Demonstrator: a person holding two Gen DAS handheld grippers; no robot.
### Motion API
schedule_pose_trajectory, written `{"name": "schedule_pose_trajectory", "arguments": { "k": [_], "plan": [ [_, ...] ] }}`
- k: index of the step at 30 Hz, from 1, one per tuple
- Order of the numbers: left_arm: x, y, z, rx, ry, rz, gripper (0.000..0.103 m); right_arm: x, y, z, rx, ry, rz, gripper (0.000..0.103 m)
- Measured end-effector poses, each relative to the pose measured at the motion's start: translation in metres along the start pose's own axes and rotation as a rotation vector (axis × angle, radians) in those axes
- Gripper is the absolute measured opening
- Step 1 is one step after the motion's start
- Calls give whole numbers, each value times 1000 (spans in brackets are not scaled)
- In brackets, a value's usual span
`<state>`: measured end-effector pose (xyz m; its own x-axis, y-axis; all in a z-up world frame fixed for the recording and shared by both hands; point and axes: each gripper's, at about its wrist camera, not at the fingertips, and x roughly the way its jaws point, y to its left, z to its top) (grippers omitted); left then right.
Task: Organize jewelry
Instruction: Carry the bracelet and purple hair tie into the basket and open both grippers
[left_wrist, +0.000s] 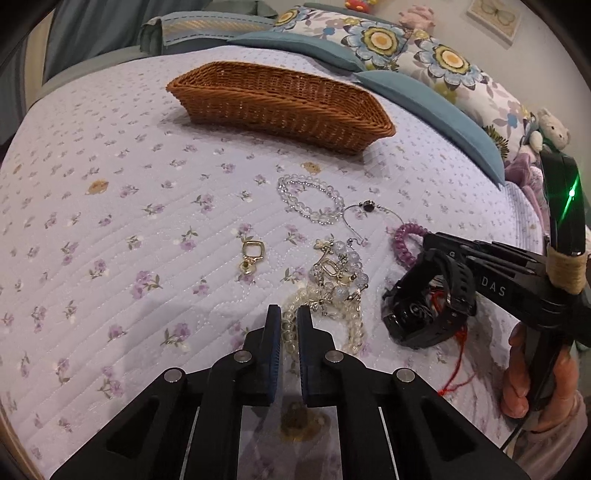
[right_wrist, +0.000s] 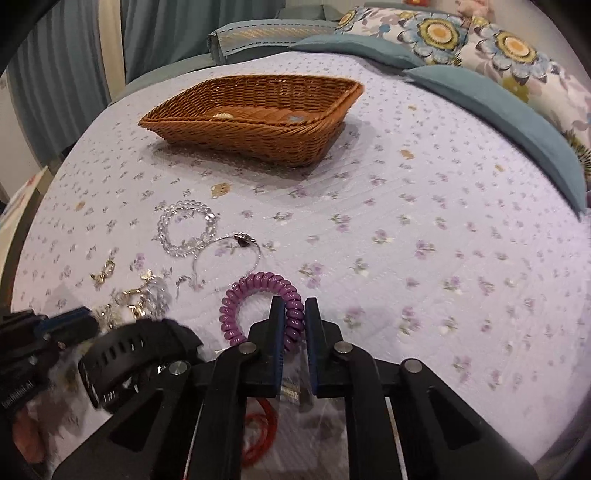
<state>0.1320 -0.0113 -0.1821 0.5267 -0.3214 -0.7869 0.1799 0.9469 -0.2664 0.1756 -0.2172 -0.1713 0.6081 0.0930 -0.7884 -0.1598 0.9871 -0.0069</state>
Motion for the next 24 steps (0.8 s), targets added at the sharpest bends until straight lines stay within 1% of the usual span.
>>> {"name": "schedule_pose_trajectory", "arguments": {
  "k": [3,4,6,8,11,16,18,24],
  "plan": [
    [-16,8,-2,-26,-35,-57,8,-13,-8,-4,7,-16,-79,12],
    [-22,10,-2,-36,-49,-73,8,-19,-13,-5,24,-26,-94,12],
    [-36,15,0,-47,-79,-83,8,-29,-25,-6,71,-41,-101,12],
    [-48,17,3,-48,-108,-87,8,-39,-36,-6,117,-61,-81,12],
    [-66,18,11,-47,-155,-89,8,-58,-48,-3,183,-112,7,12],
    [-83,12,29,-30,-215,-95,8,-82,-48,15,215,-184,73,12],
    [-87,11,37,-20,-237,-101,8,-88,-45,26,217,-209,90,12],
    [-90,6,85,11,-311,-118,8,-95,-31,72,194,-278,116,12]
  ]
}}
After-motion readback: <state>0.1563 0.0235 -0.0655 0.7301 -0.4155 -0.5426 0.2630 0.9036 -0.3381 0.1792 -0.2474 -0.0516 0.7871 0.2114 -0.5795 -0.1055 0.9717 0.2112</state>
